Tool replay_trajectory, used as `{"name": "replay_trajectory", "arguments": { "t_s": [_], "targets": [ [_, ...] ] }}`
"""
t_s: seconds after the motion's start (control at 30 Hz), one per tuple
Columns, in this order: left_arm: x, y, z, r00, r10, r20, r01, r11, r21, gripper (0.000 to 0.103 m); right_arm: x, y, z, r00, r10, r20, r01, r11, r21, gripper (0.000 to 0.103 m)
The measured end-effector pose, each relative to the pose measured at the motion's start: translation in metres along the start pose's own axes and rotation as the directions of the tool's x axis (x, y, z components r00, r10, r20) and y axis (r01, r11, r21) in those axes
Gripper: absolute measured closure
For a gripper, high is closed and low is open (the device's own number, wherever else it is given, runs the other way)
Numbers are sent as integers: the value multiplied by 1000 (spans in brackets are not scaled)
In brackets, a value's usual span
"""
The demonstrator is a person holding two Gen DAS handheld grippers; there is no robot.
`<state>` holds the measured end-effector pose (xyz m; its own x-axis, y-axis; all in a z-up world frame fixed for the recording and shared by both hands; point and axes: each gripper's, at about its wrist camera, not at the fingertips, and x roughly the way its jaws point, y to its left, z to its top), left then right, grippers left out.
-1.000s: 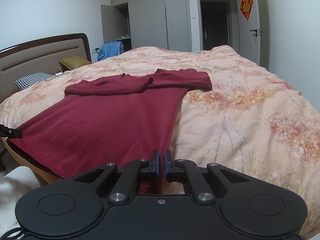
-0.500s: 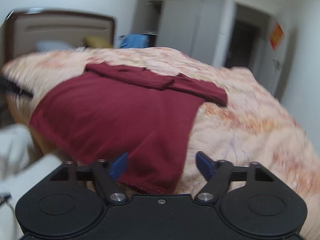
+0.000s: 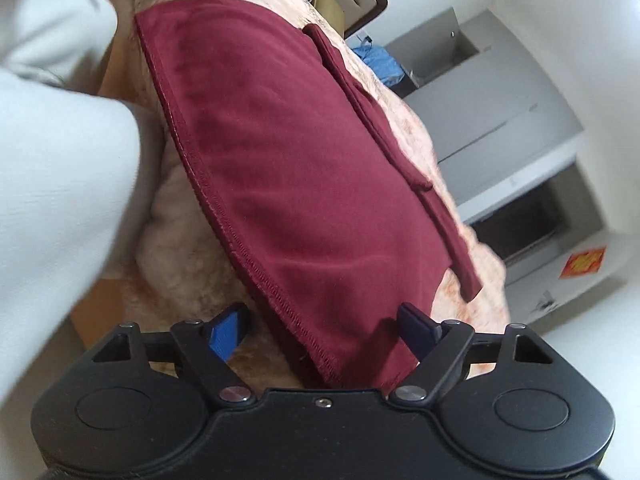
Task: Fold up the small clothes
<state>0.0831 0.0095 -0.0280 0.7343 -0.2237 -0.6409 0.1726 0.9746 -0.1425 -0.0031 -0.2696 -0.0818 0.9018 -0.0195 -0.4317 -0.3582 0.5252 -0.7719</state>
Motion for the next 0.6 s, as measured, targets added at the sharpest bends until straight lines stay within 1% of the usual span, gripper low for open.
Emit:
{"name": "replay_trajectory", "arguments": {
  "t_s": [0.03,0.1,0.17,0.2,0.27,0.33,0.43,0.53,0.6],
  "targets": [
    [0,-1,0,1000,1,3,-1,1000,2,0,-1,0,1,1000,-9,16,9,1000,-7,25],
    [-2,-2,-1,1000,-6,15,6,1000,8,0,-4,-1,2,999,-22,43,23,1000,-20,33],
    [-4,-5,-1,999,-17,27,17,1000,16,0,-6,-6,4,998,-9,63,10,1000,-12,50],
    [-5,-7,-2,999,-26,33,25,999,20,0,-9,-10,5,997,7,75,-8,1000,10,54],
    [-8,-11,-3,997,-63,50,62,998,33,0,-15,-24,9,994,48,95,-55,995,79,74],
    [-12,-18,-4,992,-103,75,98,993,58,0,-20,-42,16,989,92,115,-112,978,177,81],
    [-17,-34,-9,983,-144,116,128,983,132,0,-21,-75,25,978,142,150,-185,923,336,83],
    [-15,-56,-17,978,-167,124,137,965,223,0,-16,-104,36,970,154,188,-222,875,430,85],
    [-11,-72,-23,979,-169,118,132,953,272,0,-12,-119,43,964,163,209,-246,844,477,85]
  ]
}}
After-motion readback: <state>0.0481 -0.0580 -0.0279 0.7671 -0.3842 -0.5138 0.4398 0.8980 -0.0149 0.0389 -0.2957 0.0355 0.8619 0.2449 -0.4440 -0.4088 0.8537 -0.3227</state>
